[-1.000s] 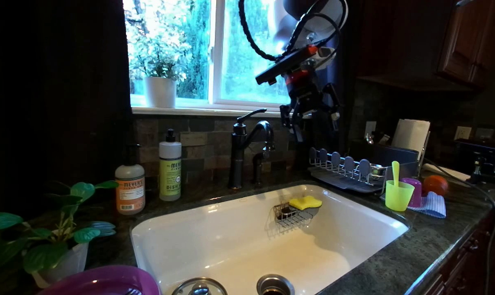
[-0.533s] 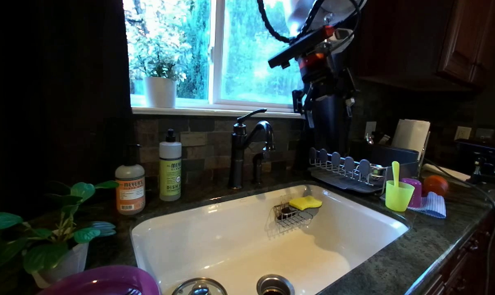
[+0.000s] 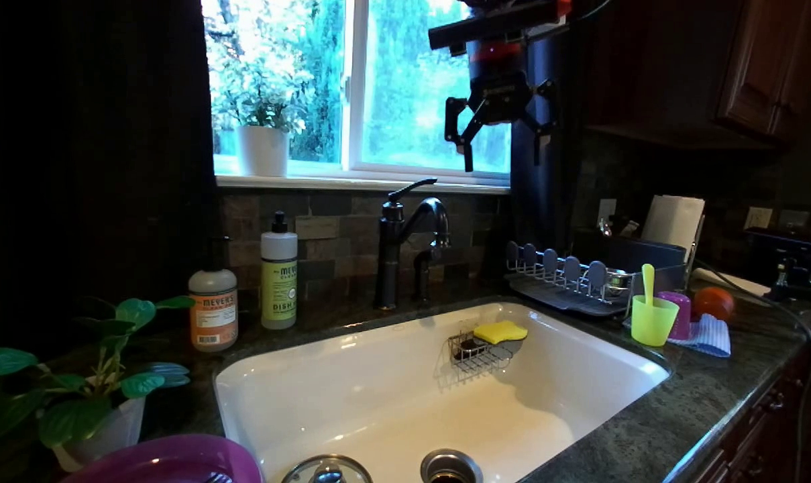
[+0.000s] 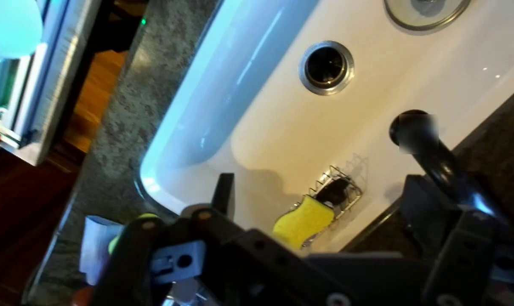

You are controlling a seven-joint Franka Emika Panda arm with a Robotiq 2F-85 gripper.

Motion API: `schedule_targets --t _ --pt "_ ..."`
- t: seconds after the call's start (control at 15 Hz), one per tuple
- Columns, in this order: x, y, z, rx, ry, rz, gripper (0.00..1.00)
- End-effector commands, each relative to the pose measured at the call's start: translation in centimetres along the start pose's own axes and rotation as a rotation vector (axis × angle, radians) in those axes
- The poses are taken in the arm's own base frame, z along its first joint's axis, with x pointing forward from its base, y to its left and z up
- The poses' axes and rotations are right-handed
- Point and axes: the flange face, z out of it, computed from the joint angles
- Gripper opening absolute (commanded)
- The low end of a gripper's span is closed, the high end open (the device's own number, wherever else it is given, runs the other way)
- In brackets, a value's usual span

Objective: Move the kitchen faucet to the right

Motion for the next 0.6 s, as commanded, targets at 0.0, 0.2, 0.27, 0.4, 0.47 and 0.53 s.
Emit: schedule_targets --t 0.0,0.2,0.27,0.4,0.47,0.53 --pt "2.3 -3.0 2.1 0.087 0.02 -0.127 1.0" --pt "2.4 -3.1 2.2 0.087 0.007 -0.13 1.0" --pt "2.6 -3.6 2.7 0.087 0.003 -0.143 1.0" --pt "2.8 -3.9 3.2 0.108 -0.025 -0.171 1.0" --pt "2.8 -4.0 3.2 0.117 -0.036 -0.182 1.0" --pt "2.8 -4.0 3.3 0.116 -0.038 -0.189 1.0"
